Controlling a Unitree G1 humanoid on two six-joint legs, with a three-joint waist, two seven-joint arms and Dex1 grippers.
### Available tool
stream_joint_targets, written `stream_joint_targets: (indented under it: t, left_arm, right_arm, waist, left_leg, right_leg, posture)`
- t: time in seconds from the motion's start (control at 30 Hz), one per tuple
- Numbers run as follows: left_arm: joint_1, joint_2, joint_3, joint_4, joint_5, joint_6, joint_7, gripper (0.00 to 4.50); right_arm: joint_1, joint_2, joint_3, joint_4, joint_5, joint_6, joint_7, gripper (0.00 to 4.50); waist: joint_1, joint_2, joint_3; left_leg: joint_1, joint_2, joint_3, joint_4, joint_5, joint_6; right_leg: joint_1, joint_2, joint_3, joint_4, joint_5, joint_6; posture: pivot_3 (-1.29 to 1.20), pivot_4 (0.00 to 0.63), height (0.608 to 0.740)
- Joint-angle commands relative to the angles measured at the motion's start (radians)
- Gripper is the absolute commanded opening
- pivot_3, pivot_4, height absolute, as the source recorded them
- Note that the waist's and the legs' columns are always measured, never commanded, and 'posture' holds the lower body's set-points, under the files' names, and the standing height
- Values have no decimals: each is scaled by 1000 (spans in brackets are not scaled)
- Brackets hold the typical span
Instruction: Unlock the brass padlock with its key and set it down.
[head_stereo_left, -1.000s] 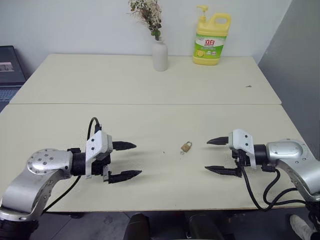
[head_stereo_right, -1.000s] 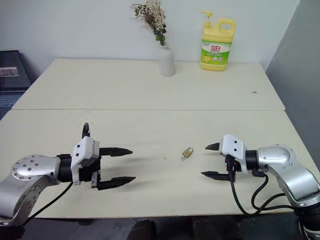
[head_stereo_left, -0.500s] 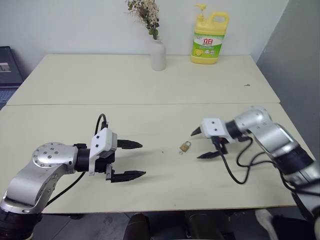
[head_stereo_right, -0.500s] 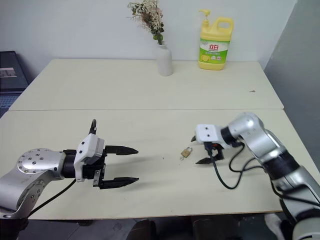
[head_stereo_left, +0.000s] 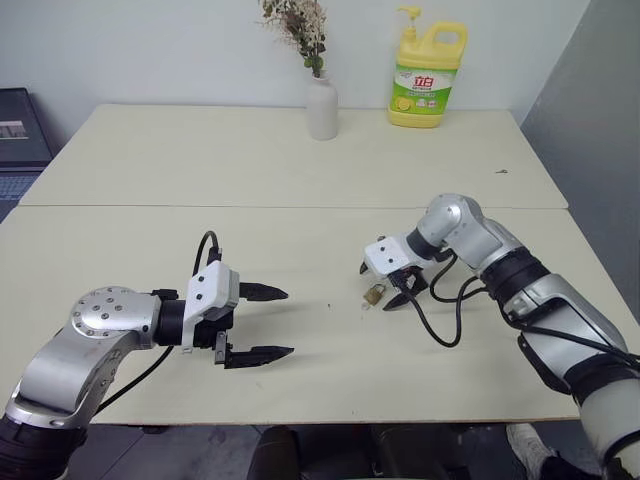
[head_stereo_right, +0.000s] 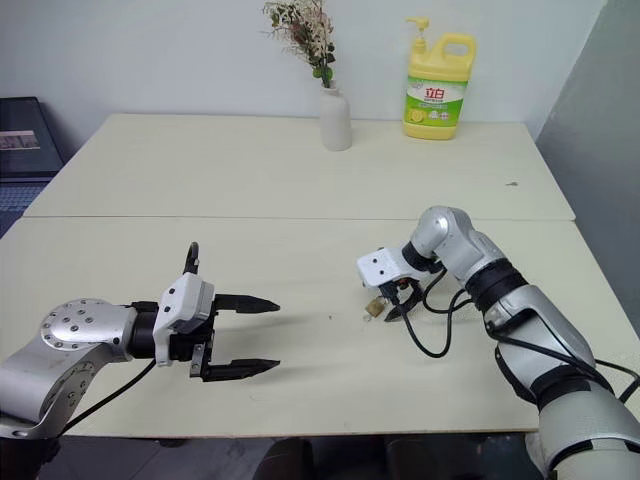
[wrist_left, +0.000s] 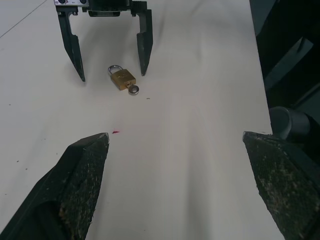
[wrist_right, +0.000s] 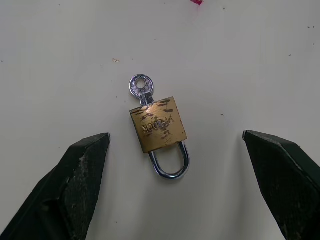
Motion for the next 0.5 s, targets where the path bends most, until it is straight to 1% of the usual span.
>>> stream_joint_targets:
  t: [0.03, 0.2, 0.23, 0.3, 0.5]
  left_arm:
    - [0, 7, 8, -11, 2, -17, -9, 4500]
    - [-9, 7, 3, -3, 5, -17, -13, 4500]
    - [-12, 7, 2, -3, 6, -16, -14, 4500]
    - [-15, 6, 2, -3, 6, -14, -15, 4500]
    - [-18, 5, 1, -3, 6, -7, -15, 4500]
  right_arm:
    - [1, 1, -9, -11, -2, -19, 51, 4468]
    - [22, 15, -11, -38, 4, -8, 58, 4468]
    - [25, 17, -11, -43, 3, -6, 57, 4311]
    - [30, 18, -12, -48, 1, -8, 56, 3906]
    - [59, 16, -13, -97, -9, -15, 43, 1803]
  waist:
    - [0, 0, 0]
    - [1, 0, 0]
    - [1, 0, 0]
    - [0, 0, 0]
    - [-9, 0, 0]
  left_leg:
    - [0, 0, 0, 0, 0, 0]
    - [0, 0, 0, 0, 0, 0]
    - [0, 0, 0, 0, 0, 0]
    - [0, 0, 0, 0, 0, 0]
    - [2, 1, 0, 0, 0, 0]
  right_leg:
    - [0, 0, 0, 0, 0, 0]
    - [0, 0, 0, 0, 0, 0]
    - [0, 0, 0, 0, 0, 0]
    - [0, 0, 0, 0, 0, 0]
    - [1, 1, 0, 1, 0, 0]
  posture:
    - [0, 150, 740]
    - [0, 150, 740]
    - [0, 150, 740]
    - [0, 150, 740]
    - [0, 150, 740]
